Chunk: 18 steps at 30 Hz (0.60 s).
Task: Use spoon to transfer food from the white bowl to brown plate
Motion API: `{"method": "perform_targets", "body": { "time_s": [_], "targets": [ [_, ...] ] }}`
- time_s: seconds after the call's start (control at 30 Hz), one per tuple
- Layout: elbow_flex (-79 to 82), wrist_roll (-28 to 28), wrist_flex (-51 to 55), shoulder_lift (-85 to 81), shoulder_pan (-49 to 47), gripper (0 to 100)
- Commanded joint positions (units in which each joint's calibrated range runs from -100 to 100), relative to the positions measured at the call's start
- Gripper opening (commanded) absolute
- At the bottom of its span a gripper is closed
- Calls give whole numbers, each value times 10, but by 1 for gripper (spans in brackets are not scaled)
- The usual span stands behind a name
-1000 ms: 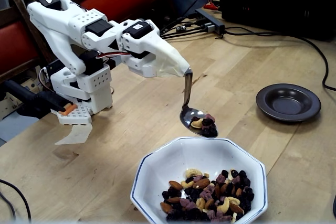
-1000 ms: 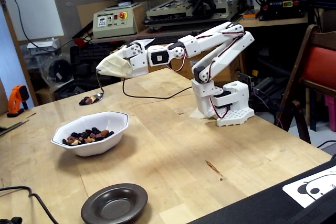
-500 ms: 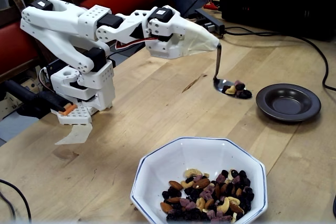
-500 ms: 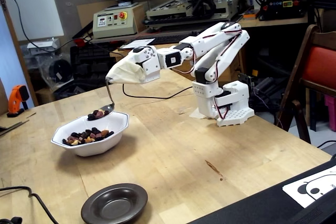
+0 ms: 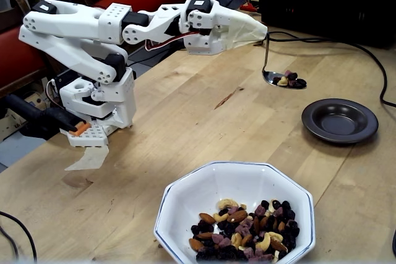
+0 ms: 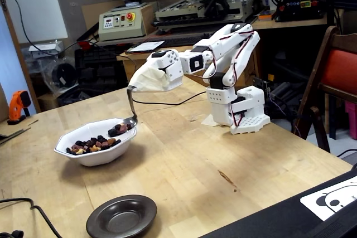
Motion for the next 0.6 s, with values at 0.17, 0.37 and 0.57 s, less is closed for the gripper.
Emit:
{"method": "perform_targets", "body": {
  "time_s": [0.17,0.37,0.57],
  "targets": [
    [-26,1,-5,-12,-32,3],
    [-26,1,-6,-9,-33,3],
    [-21,1,-45,5,-33,3]
  ]
}}
